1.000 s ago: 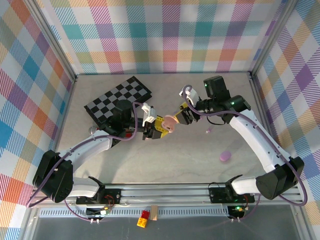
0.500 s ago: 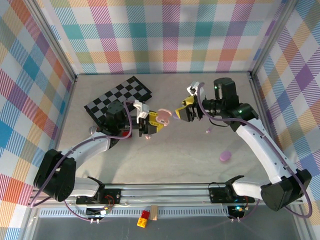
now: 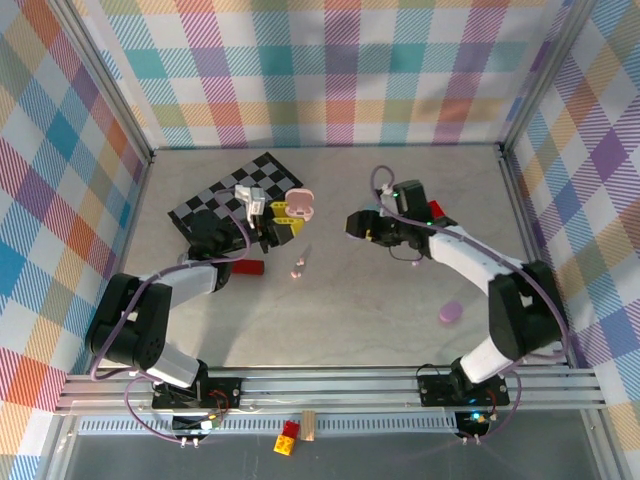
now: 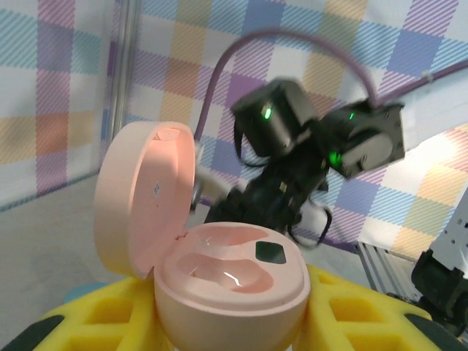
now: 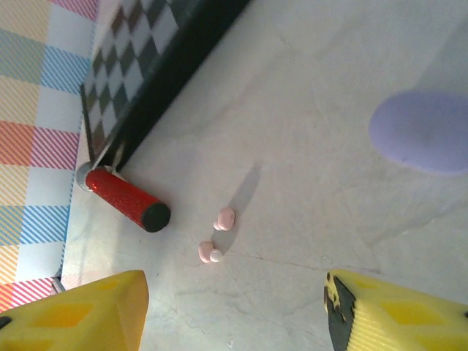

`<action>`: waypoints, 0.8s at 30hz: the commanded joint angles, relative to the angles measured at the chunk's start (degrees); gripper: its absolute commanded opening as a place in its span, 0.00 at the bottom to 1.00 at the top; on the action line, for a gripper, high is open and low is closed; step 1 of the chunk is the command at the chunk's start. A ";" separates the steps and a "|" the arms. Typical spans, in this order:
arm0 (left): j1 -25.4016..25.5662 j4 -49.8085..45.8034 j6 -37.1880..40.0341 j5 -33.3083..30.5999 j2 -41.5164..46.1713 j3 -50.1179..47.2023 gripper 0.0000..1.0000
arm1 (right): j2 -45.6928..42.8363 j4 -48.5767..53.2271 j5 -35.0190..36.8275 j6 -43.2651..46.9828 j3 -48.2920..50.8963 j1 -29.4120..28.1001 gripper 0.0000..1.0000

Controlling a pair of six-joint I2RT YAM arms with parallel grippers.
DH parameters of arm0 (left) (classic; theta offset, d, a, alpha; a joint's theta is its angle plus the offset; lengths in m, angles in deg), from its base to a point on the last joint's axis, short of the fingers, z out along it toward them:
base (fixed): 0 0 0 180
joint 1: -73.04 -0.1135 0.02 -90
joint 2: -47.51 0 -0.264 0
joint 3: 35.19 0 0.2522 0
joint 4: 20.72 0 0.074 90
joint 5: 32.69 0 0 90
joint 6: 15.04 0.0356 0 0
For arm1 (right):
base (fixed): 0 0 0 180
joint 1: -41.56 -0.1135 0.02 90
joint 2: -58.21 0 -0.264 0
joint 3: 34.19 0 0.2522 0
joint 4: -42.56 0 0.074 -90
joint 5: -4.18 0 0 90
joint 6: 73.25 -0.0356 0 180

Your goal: Insert the wireless bluetooth earbuds into the charging case

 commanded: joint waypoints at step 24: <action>-5.77 -3.30 4.91 -4.26 8.26 -3.13 0.37 | 26.16 -8.99 5.42 -15.94 -13.25 -14.92 0.37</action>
